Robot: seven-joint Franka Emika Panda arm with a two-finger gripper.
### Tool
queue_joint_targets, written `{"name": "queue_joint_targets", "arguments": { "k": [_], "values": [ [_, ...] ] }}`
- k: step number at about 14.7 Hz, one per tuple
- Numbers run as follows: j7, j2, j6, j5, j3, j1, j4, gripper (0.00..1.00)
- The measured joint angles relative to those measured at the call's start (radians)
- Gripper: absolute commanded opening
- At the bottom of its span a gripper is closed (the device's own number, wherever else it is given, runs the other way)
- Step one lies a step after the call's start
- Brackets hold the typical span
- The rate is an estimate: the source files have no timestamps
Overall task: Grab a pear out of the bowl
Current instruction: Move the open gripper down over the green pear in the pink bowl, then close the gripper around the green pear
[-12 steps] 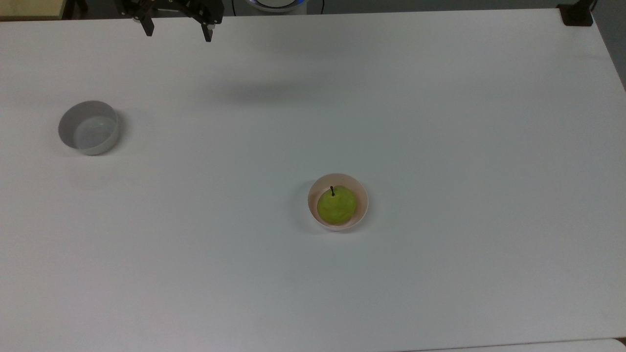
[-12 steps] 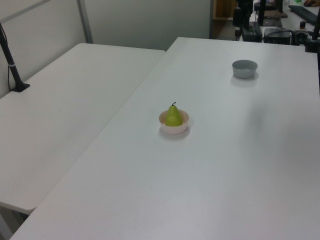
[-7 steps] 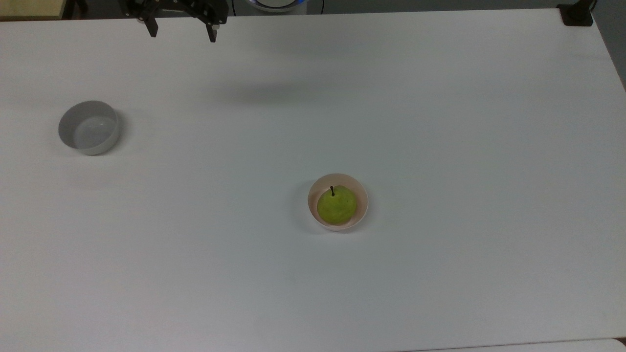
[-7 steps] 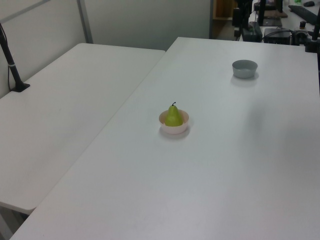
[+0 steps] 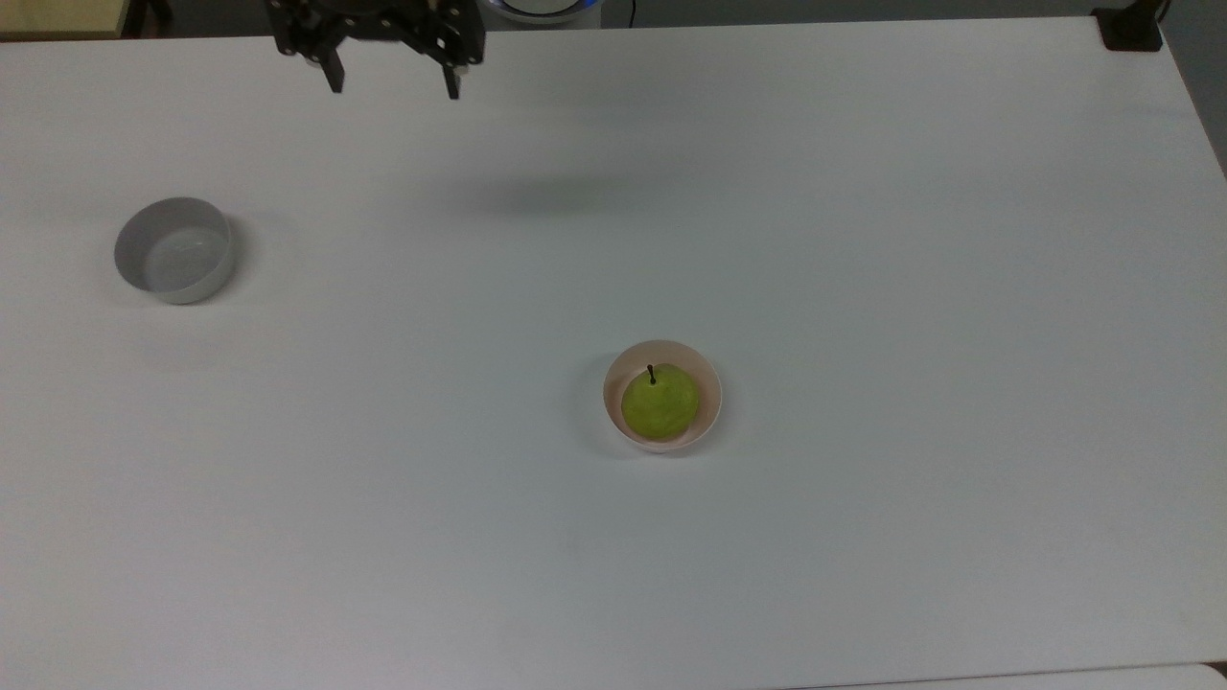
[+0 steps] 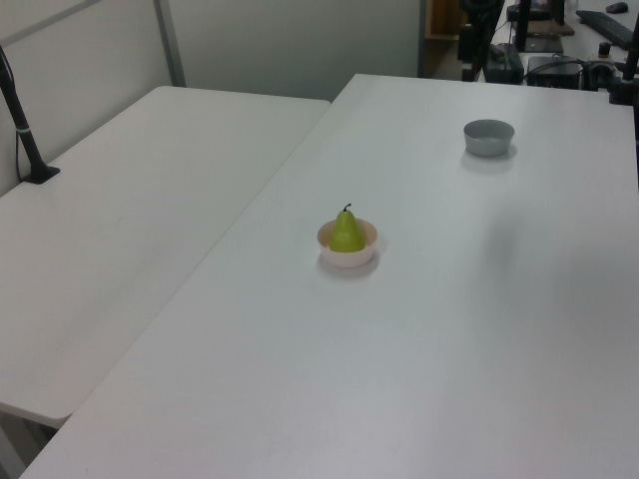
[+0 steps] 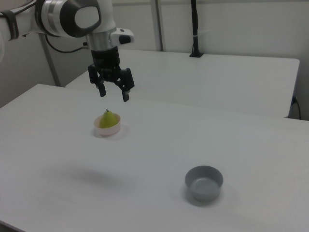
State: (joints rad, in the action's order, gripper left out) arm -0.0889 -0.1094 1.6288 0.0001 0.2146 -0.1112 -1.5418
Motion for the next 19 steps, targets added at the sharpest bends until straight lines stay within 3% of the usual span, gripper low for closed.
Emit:
{"name": "queue_joint_targets", "arguments": {
  "k": [6,11,17,19],
  "values": [
    [0.099,-0.134,0.211,0.070,0.027,-0.155,0.066,1.00],
    [0.195,-0.274,0.386,0.076,0.028,-0.274,0.092,1.00],
    [0.220,-0.436,0.498,0.076,0.029,-0.323,0.118,1.00],
    [0.220,-0.467,0.502,0.076,0.030,-0.325,0.122,0.91]
  ]
}}
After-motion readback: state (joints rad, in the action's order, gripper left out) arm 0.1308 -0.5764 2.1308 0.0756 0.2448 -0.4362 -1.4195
